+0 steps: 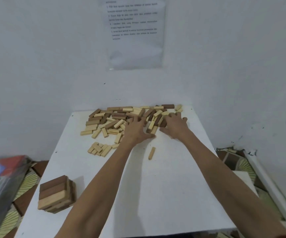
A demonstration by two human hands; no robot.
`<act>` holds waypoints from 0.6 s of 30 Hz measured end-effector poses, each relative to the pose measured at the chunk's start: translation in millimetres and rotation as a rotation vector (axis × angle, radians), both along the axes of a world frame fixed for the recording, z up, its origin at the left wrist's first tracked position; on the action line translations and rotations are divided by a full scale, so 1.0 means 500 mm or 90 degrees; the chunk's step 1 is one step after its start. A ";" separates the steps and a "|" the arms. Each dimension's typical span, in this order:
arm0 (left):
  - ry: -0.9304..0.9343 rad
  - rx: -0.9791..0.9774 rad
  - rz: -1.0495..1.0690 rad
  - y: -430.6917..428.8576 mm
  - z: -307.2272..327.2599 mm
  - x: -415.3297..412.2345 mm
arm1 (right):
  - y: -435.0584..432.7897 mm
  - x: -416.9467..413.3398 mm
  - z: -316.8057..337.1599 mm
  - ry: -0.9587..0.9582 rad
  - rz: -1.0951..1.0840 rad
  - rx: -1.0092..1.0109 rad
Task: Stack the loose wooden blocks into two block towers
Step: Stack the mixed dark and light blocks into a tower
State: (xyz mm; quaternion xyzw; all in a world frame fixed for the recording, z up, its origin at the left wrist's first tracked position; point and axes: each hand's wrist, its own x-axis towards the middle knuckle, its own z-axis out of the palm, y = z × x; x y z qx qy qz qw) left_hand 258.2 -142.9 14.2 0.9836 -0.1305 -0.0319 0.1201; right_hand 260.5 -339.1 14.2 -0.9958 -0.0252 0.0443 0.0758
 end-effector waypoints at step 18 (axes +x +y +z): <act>-0.040 -0.247 0.088 0.001 -0.039 -0.012 | 0.004 0.009 -0.015 -0.038 -0.015 0.077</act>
